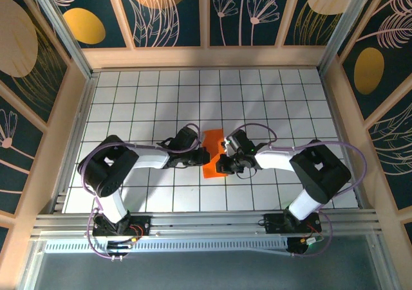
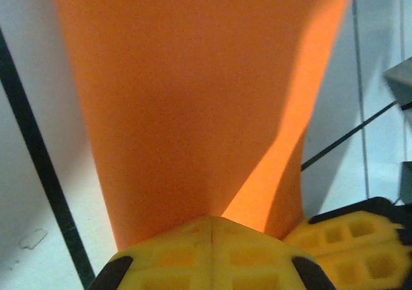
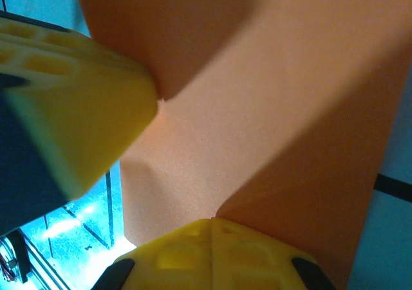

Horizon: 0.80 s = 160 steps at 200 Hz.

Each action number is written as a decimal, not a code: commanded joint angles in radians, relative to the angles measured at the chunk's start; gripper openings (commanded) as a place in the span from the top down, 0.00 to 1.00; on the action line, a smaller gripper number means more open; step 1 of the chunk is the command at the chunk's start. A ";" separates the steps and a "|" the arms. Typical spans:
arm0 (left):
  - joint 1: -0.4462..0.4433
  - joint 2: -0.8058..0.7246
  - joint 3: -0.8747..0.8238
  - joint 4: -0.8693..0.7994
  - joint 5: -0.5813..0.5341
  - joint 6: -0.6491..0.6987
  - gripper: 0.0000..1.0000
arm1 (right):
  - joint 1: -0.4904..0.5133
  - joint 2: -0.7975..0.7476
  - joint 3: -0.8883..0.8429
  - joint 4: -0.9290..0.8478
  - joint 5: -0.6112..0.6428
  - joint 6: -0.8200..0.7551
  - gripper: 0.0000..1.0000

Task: Fold a paper plane with a square sheet of paper (fold left side to right side)

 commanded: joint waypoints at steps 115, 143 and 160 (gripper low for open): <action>0.077 0.034 0.009 -0.018 -0.097 0.043 0.97 | 0.004 0.081 -0.043 -0.112 0.129 -0.043 1.00; 0.111 0.058 0.029 -0.030 -0.106 0.060 0.97 | 0.002 0.082 -0.047 -0.109 0.126 -0.045 1.00; 0.133 0.075 0.042 -0.038 -0.111 0.070 0.97 | 0.002 0.083 -0.050 -0.107 0.124 -0.044 1.00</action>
